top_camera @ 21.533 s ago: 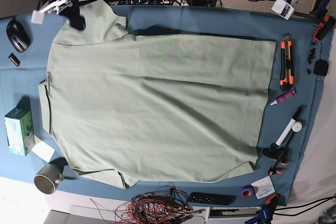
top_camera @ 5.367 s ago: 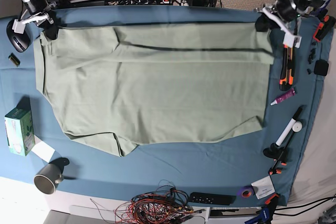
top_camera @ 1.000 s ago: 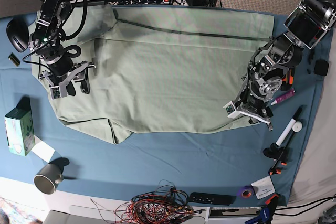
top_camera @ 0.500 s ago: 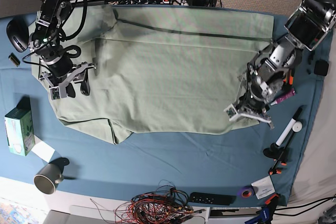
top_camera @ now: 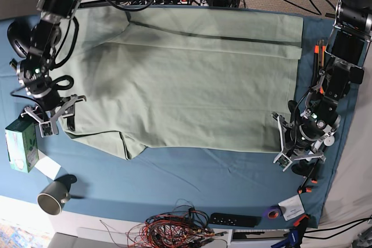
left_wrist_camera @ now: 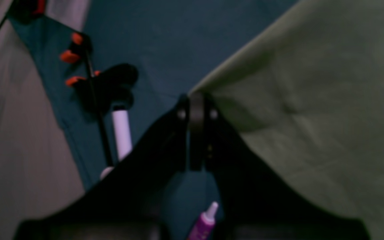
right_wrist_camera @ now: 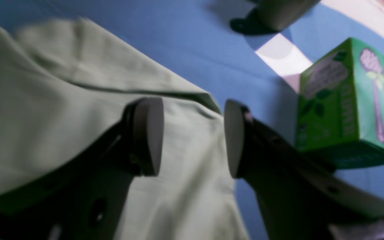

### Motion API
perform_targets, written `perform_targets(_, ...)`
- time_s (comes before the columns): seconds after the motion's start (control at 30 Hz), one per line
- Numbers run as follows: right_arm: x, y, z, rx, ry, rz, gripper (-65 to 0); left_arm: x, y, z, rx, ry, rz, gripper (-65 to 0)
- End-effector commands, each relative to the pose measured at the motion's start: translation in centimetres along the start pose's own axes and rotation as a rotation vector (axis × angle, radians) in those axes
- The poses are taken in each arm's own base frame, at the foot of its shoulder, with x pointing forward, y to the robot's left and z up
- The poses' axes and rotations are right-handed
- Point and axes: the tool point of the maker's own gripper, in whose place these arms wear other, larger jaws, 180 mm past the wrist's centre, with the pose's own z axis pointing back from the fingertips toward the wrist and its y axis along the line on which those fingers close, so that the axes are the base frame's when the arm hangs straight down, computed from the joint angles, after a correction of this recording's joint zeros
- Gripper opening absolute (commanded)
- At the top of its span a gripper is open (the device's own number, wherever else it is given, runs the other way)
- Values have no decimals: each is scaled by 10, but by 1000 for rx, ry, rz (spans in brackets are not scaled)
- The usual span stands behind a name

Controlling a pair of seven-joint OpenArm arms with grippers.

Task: Fold the T-shirt properly
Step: 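Lower both grippers onto the hem corners and grasp them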

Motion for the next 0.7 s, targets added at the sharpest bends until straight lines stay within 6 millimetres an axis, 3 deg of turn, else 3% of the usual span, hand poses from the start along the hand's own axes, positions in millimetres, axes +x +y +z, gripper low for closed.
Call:
perform_targets(0.0, 14, -12, -4, -14, -36, 23, -354, 16, 15, 5, 31, -45, -6, -650)
perform_targets(0.2, -11, -3, -37, 58, 107, 104, -291, 8, 7, 4, 13, -34, 0, -650)
perform_targets(0.3, -8, -2, -45, 52, 124, 121, -291, 3, 3, 3, 6, -25, 2, -650)
perform_targets(0.5, 2, -19, -47, -23, 136, 92, -289, 1, 6, 3, 22, -18, -21, -650)
perform_targets(0.67, 3, -18, -47, -13, 131, 100, -289, 3, 7, 3, 25, -26, -18, -650)
